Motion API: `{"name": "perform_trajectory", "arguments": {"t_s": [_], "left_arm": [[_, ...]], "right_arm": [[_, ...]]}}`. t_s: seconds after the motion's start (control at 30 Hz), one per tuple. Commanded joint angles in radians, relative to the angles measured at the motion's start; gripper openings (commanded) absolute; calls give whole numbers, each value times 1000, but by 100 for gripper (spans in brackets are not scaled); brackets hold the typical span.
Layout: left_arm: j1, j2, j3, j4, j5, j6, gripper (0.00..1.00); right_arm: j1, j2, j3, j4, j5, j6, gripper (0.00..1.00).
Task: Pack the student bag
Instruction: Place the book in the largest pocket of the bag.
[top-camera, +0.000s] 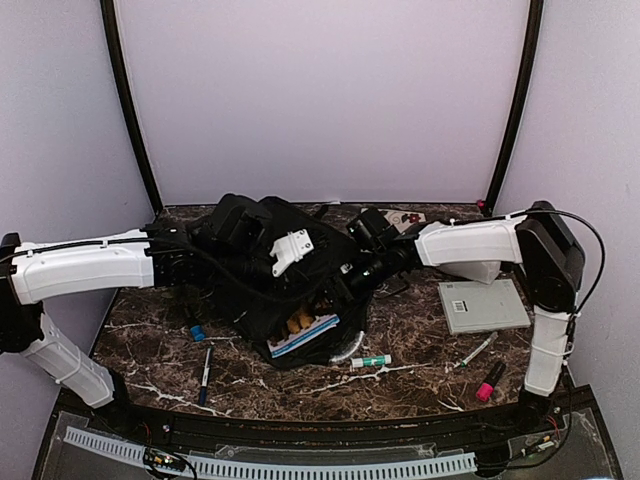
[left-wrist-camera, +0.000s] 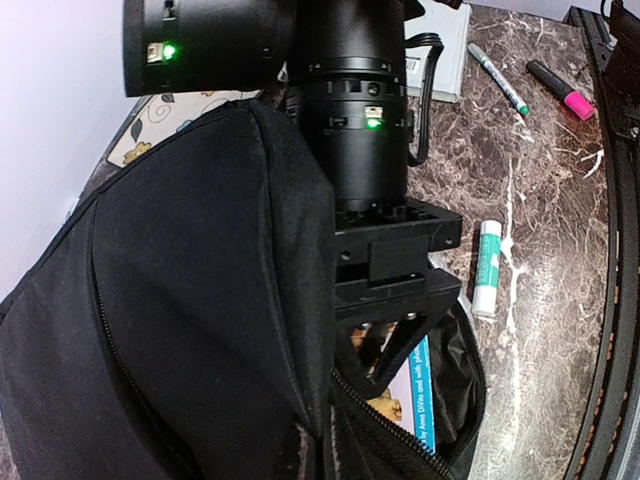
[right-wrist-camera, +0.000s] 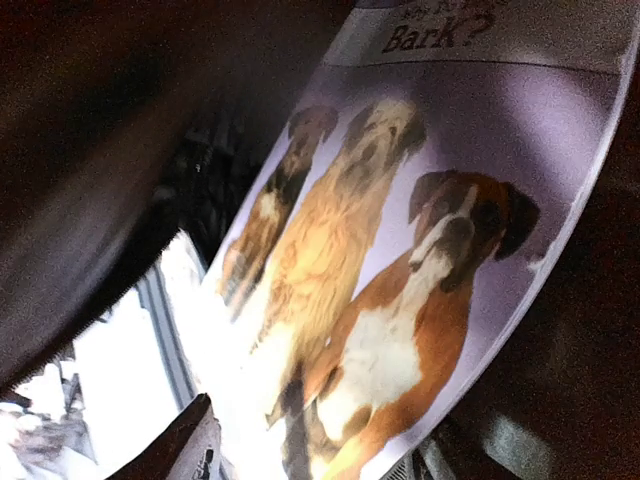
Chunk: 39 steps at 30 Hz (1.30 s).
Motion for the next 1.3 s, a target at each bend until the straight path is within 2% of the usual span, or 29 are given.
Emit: {"name": "perform_trajectory", "arguments": {"t_s": [0.0, 0.17, 0.27, 0.4, 0.53, 0.67, 0.77, 0.9, 1.0, 1.1, 1.27], "left_arm": [[5, -63, -33, 56, -46, 18, 0], [31, -40, -23, 55, -14, 11, 0], [62, -52, -53, 93, 20, 9, 0], [88, -65, -60, 121, 61, 5, 0], [89, -22, 10, 64, 59, -27, 0], [91, -54, -66, 119, 74, -35, 0], [91, -83, -92, 126, 53, -47, 0], [100, -106, -112, 142, 6, -67, 0], [114, -101, -113, 141, -6, -88, 0], [133, -92, -100, 136, 16, -110, 0], [154, -97, -87, 136, 80, -142, 0]], "right_arm": [[14, -105, -52, -35, 116, -176, 63], [56, -234, -103, -128, 208, -338, 64], [79, -293, -144, -201, 183, -458, 65], [119, -309, -139, -360, 127, -639, 58], [193, -292, -63, -524, 237, -815, 57], [201, -276, -6, -579, 224, -846, 56], [207, -266, 23, -573, 199, -841, 52], [243, -211, 80, -620, 245, -881, 45], [288, -193, 104, -627, 305, -908, 36], [342, -190, 109, -583, 396, -915, 33], [405, -145, 124, -402, 622, -855, 37]]}}
